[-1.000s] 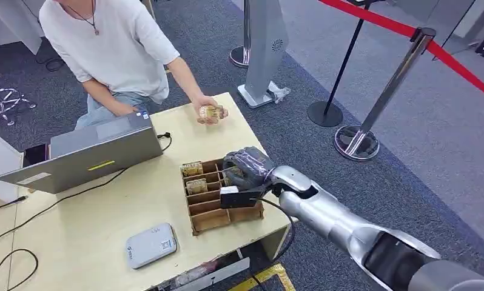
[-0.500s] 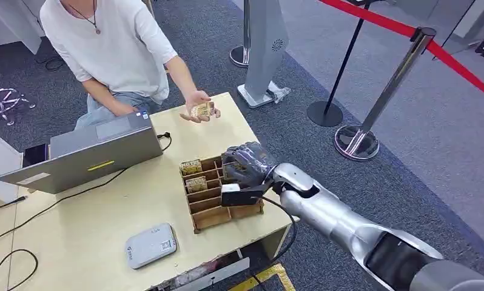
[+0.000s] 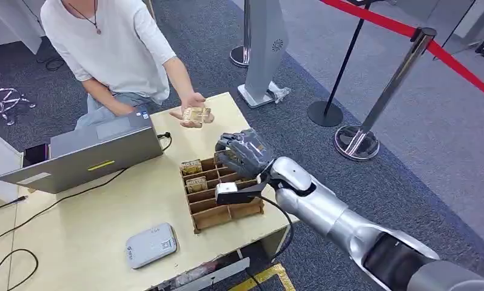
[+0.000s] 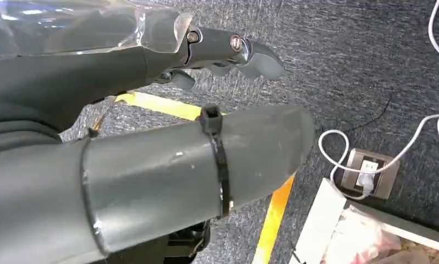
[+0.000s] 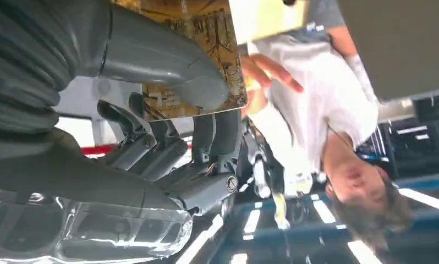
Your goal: Pass the card to the sensor for recognition and then transmit it.
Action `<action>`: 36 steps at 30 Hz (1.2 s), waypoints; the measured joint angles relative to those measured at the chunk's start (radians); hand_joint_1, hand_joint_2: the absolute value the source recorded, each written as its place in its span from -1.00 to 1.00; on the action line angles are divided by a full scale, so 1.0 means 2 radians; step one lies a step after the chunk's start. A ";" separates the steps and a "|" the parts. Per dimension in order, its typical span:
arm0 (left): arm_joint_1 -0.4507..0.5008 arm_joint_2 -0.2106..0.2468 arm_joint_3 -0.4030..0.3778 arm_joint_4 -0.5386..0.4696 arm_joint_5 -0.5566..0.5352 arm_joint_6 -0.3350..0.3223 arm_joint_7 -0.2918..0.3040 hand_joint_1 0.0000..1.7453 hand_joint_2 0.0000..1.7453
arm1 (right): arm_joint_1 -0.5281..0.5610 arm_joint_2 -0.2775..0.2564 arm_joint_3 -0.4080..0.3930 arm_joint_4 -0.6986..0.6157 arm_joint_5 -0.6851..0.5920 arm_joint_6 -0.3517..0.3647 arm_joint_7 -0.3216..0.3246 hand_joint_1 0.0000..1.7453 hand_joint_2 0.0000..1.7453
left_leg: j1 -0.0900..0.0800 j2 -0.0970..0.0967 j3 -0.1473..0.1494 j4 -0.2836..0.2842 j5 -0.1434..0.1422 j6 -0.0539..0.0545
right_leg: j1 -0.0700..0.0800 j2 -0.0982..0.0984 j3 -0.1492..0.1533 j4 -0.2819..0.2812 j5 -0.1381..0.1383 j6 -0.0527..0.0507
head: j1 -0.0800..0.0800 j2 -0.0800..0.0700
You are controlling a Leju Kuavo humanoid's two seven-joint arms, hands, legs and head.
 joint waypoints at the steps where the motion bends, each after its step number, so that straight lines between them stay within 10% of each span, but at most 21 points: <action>1: 0.000 0.000 0.000 0.000 0.000 0.001 0.000 -1.00 -1.00 | 0.000 0.001 -0.001 -0.004 0.000 -0.003 -0.001 1.00 1.00 | 0.000 0.000 0.000 0.000 0.000 0.000 | 0.000 0.000 0.000 0.000 0.000 0.000 | 0.000 0.000; 16: 0.000 -0.002 0.000 0.000 0.000 0.007 0.000 -1.00 -1.00 | 0.003 0.029 -0.012 -0.034 0.009 -0.054 -0.025 1.00 1.00 | 0.000 0.000 0.000 0.000 0.000 0.000 | 0.000 0.000 0.000 0.000 0.000 0.000 | 0.000 0.000; 27: -0.004 -0.005 0.000 0.000 -0.010 0.011 0.007 -1.00 -1.00 | -0.030 0.076 0.001 0.024 0.156 -0.166 0.014 1.00 1.00 | 0.000 0.000 0.000 0.000 0.000 0.000 | 0.000 0.000 0.000 0.000 0.000 0.000 | 0.000 0.000; 36: -0.005 -0.005 -0.003 0.000 -0.016 0.015 0.015 -1.00 -1.00 | -0.042 0.132 -0.047 0.037 0.322 -0.173 0.013 1.00 1.00 | 0.000 0.000 0.000 0.000 0.000 0.000 | 0.000 0.000 0.000 0.000 0.000 0.000 | 0.000 0.000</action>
